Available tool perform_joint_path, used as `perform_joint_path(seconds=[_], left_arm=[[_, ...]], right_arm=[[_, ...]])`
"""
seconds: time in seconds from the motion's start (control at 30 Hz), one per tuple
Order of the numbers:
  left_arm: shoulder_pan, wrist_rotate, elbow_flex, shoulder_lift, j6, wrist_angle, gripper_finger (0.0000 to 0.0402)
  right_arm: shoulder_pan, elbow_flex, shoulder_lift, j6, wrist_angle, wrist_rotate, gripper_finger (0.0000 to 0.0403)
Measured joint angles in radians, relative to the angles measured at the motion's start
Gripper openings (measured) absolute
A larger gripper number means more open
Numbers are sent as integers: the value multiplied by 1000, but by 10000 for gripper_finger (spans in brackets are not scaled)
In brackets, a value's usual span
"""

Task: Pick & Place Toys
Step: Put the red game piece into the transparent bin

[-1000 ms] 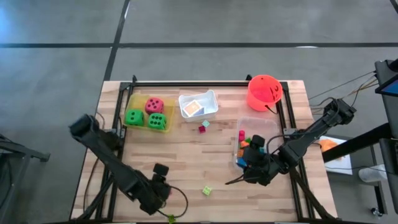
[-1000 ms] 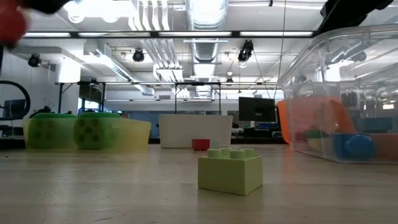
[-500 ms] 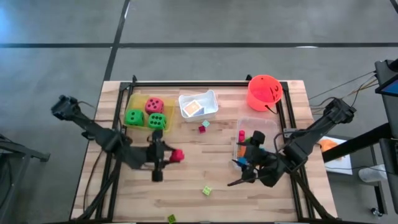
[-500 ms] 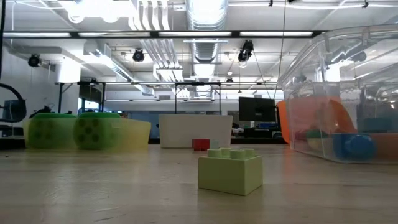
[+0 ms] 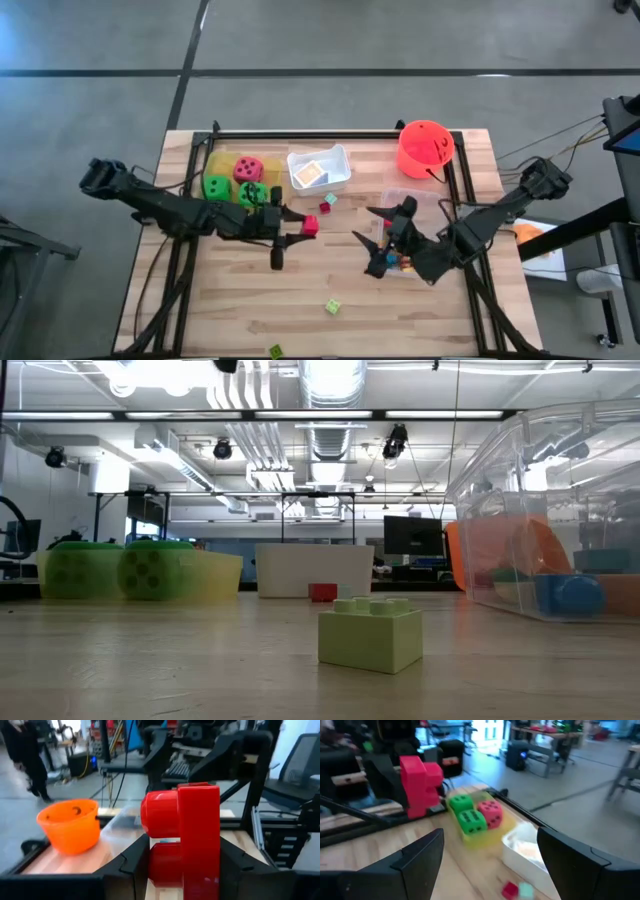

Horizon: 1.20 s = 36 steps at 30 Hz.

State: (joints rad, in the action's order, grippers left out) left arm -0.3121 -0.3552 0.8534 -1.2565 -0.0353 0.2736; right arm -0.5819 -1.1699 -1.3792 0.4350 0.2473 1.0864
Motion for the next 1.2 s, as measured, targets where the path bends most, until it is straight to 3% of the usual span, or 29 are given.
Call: perform_joint_path(seconds=[0.2, 0.53, 0.9, 1.1, 1.2], left_arm=[[14, 6, 27, -59, 13, 49, 147], [15, 35, 80, -109, 42, 93, 147], [20, 90, 85, -106, 66, 135, 147], [22, 117, 85, -109, 92, 144, 147], [23, 121, 85, -109, 108, 149, 147]], right_arm=[[91, 28, -4, -202, -271, -167, 315], [190, 59, -24, -312, -417, -380, 315], [199, 63, -29, -378, -449, -547, 315], [205, 63, -29, -387, -473, -582, 315], [211, 63, -29, -385, -493, -655, 315]])
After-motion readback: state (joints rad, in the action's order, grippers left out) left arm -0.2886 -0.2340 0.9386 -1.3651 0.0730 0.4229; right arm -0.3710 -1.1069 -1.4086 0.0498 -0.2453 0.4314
